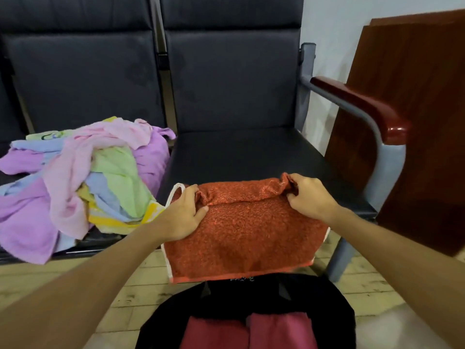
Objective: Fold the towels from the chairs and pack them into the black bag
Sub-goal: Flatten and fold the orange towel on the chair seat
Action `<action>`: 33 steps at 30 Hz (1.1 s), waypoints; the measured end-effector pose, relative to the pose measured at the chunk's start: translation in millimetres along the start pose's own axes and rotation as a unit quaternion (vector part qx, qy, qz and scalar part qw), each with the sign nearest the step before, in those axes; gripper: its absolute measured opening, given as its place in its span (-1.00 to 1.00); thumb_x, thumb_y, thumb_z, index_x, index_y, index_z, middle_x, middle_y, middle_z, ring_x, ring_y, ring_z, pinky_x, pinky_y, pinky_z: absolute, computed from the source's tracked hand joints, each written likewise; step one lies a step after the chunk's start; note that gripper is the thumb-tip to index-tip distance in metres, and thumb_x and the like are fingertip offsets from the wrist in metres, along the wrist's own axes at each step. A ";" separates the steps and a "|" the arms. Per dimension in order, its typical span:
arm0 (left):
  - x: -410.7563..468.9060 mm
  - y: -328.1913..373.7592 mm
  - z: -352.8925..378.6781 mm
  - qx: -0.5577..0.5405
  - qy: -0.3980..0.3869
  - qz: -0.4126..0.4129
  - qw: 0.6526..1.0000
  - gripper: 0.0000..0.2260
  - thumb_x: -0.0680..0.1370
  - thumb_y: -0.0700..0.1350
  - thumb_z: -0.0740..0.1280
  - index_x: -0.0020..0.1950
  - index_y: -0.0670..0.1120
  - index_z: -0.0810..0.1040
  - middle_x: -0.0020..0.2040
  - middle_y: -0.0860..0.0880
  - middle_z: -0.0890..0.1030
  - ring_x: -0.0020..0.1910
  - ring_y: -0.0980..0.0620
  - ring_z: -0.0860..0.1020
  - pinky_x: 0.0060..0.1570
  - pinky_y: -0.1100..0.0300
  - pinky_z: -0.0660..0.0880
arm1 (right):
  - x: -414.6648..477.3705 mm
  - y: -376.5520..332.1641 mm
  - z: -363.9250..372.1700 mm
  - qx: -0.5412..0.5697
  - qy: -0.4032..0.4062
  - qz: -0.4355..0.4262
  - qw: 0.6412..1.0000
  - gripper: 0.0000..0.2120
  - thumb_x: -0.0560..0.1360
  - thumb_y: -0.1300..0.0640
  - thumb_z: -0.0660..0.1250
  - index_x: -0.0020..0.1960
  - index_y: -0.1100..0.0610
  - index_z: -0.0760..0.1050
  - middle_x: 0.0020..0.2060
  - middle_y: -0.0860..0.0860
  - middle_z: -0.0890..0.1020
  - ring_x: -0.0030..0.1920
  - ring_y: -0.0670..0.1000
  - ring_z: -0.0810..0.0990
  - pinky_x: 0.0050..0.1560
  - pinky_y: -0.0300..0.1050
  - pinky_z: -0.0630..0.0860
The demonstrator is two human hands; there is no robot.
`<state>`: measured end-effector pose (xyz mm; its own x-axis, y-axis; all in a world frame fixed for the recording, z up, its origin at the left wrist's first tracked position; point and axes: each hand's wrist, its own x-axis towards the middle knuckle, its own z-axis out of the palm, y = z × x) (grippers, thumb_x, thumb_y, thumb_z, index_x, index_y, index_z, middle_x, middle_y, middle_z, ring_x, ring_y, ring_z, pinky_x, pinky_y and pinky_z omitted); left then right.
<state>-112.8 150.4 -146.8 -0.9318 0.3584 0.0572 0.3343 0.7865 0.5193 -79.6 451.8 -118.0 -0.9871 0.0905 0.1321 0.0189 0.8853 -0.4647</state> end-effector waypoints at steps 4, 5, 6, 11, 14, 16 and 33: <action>20.8 0.9 -1.0 0.042 0.017 -0.009 0.999 -0.47 0.64 0.00 0.13 0.52 -0.17 0.03 0.51 -0.14 0.19 0.44 -0.10 0.27 0.39 0.15 0.14 | 28.6 -1.6 4.9 -0.003 -0.007 0.018 1.000 -0.66 0.52 0.20 0.31 0.29 0.12 0.45 0.12 0.10 0.59 0.16 0.14 0.55 0.15 -0.03 0.45; 28.3 0.2 -1.3 0.045 0.020 -0.009 0.999 -0.48 0.64 0.00 0.13 0.52 -0.17 0.04 0.50 -0.14 0.21 0.43 -0.11 0.29 0.38 0.14 0.16 | 37.3 -1.6 7.6 -0.004 -0.012 0.024 1.000 -0.67 0.52 0.20 0.31 0.28 0.11 0.45 0.12 0.09 0.58 0.16 0.13 0.55 0.15 -0.02 0.46; 36.3 -0.3 -2.3 0.048 0.023 -0.011 0.999 -0.50 0.64 -0.01 0.12 0.51 -0.17 0.06 0.48 -0.14 0.23 0.40 -0.12 0.32 0.37 0.12 0.19 | 45.6 -1.9 10.7 -0.006 -0.011 0.028 1.000 -0.68 0.51 0.19 0.31 0.26 0.10 0.45 0.13 0.08 0.57 0.16 0.13 0.54 0.16 0.00 0.48; 73.8 -9.1 -2.4 0.063 0.052 -0.010 0.997 -0.59 0.64 -0.02 0.14 0.43 -0.15 0.18 0.40 -0.15 0.32 0.29 -0.18 0.42 0.28 0.00 0.31 | 77.4 -1.7 28.7 -0.019 0.044 0.020 0.999 -0.71 0.50 0.17 0.29 0.22 0.10 0.48 0.17 0.07 0.58 0.20 0.12 0.52 0.21 0.01 0.45; 93.6 -15.5 -1.9 0.059 0.068 -0.016 0.996 -0.66 0.64 -0.02 0.14 0.38 -0.11 0.24 0.35 -0.11 0.35 0.25 -0.15 0.45 0.21 -0.02 0.35 | 95.9 0.7 35.9 -0.003 0.074 0.006 0.997 -0.73 0.52 0.18 0.29 0.22 0.14 0.51 0.17 0.09 0.58 0.19 0.12 0.53 0.22 -0.01 0.43; 105.0 -20.0 -1.3 0.057 0.088 -0.023 0.994 -0.72 0.63 -0.02 0.15 0.30 -0.08 0.29 0.29 -0.07 0.39 0.18 -0.15 0.48 0.16 -0.08 0.41 | 109.0 2.4 39.8 0.010 0.091 -0.004 0.996 -0.75 0.54 0.19 0.30 0.20 0.17 0.54 0.15 0.11 0.60 0.18 0.12 0.54 0.23 -0.01 0.43; 47.0 6.3 -38.5 -0.244 0.188 -0.085 0.947 -0.81 0.63 -0.18 0.16 -0.16 0.02 0.29 -0.32 -0.10 0.57 -0.22 -0.14 0.63 -0.06 -0.08 0.56 | 73.6 -29.4 -28.0 0.210 0.293 0.020 0.933 -0.76 0.63 0.24 0.15 0.06 0.09 0.59 -0.07 0.06 0.65 -0.07 -0.07 0.59 0.04 -0.35 0.43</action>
<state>-159.9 152.9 -108.0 -0.9815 -0.0298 0.1892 0.1550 0.4573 0.8757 -148.3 445.2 -70.2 -0.7289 0.4619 0.5054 -0.1316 0.6299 -0.7655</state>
